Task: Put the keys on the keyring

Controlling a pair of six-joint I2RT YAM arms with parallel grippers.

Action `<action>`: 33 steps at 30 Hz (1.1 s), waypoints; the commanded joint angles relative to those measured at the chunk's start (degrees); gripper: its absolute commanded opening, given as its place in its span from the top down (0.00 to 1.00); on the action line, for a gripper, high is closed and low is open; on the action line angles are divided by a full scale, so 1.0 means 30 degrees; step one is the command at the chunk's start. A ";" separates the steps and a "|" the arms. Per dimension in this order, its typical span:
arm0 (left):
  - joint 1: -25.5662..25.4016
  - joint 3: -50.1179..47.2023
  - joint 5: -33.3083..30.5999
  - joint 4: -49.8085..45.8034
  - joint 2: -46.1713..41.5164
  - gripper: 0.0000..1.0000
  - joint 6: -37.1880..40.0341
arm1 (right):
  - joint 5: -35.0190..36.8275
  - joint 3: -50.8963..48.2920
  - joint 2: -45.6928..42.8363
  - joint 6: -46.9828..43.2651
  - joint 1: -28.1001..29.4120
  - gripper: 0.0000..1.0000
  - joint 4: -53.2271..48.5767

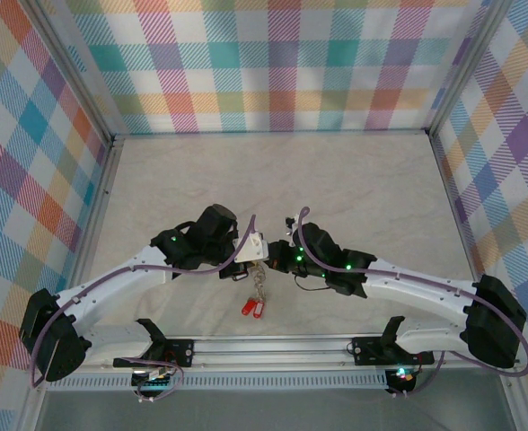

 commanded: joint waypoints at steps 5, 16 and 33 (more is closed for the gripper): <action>0.0113 0.0049 0.0887 0.1132 -0.0959 1.00 0.0406 | 0.0103 0.0684 0.0511 -0.0370 0.0171 1.00 -0.0053; 0.0141 -0.0865 0.1228 0.1761 -0.2122 1.00 0.2286 | -0.0301 0.2694 0.1144 0.0388 0.0163 1.00 -0.3575; 0.0222 -0.1984 0.0698 0.3755 -0.3396 1.00 0.1263 | -0.0035 0.1761 -0.0463 0.0954 0.0159 1.00 -0.3883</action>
